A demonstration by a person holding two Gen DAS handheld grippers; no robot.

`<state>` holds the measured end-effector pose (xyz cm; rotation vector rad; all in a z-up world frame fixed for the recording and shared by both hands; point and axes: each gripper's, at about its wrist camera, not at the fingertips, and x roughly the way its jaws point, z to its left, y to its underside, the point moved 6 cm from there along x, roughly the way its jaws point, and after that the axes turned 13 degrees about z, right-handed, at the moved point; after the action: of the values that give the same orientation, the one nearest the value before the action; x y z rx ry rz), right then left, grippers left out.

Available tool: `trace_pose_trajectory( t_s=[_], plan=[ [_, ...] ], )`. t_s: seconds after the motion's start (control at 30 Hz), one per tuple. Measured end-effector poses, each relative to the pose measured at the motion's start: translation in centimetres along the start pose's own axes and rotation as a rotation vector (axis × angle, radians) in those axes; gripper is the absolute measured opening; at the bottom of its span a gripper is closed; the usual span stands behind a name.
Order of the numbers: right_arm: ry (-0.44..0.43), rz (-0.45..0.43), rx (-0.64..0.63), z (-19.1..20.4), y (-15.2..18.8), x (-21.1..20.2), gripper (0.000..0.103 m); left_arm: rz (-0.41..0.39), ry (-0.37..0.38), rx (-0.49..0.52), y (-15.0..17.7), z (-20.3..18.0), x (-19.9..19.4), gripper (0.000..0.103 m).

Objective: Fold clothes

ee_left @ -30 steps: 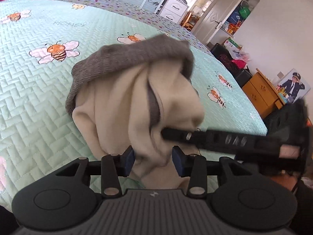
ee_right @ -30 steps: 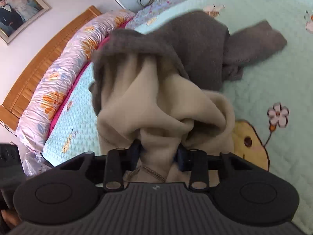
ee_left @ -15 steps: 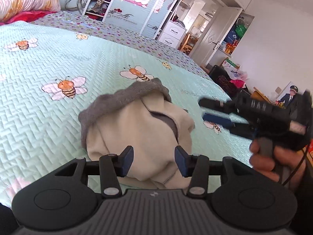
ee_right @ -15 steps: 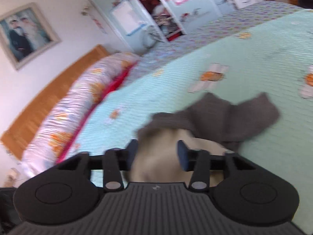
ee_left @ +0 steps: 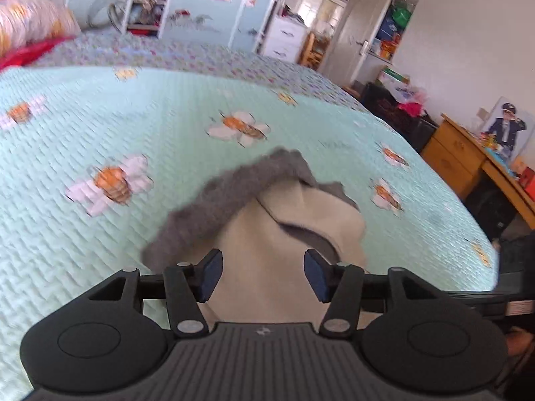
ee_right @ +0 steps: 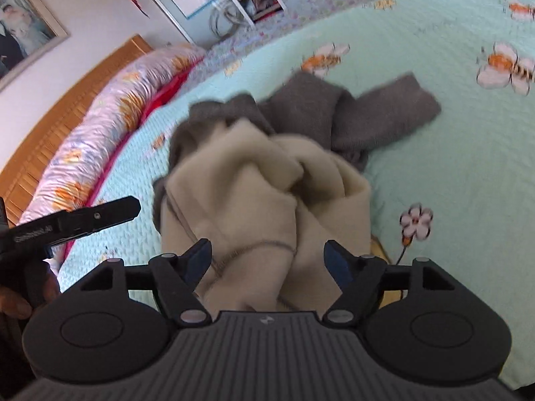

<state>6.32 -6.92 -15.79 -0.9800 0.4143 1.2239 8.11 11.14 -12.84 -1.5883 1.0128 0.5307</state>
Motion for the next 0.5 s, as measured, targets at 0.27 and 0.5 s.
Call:
trace_pose_trajectory(
  t_s=[0.27,0.5],
  plan=[
    [0.049,0.068,0.01,-0.8,1.8,3.6,0.069,0.145,-0.041,-0.023,0.7,-1.0,8.2,0.09],
    [0.05,-0.013,-0.014,-1.0,0.9,1.8,0.025,0.1,-0.03,0.025,0.0,-3.7,6.9,0.028]
  ],
)
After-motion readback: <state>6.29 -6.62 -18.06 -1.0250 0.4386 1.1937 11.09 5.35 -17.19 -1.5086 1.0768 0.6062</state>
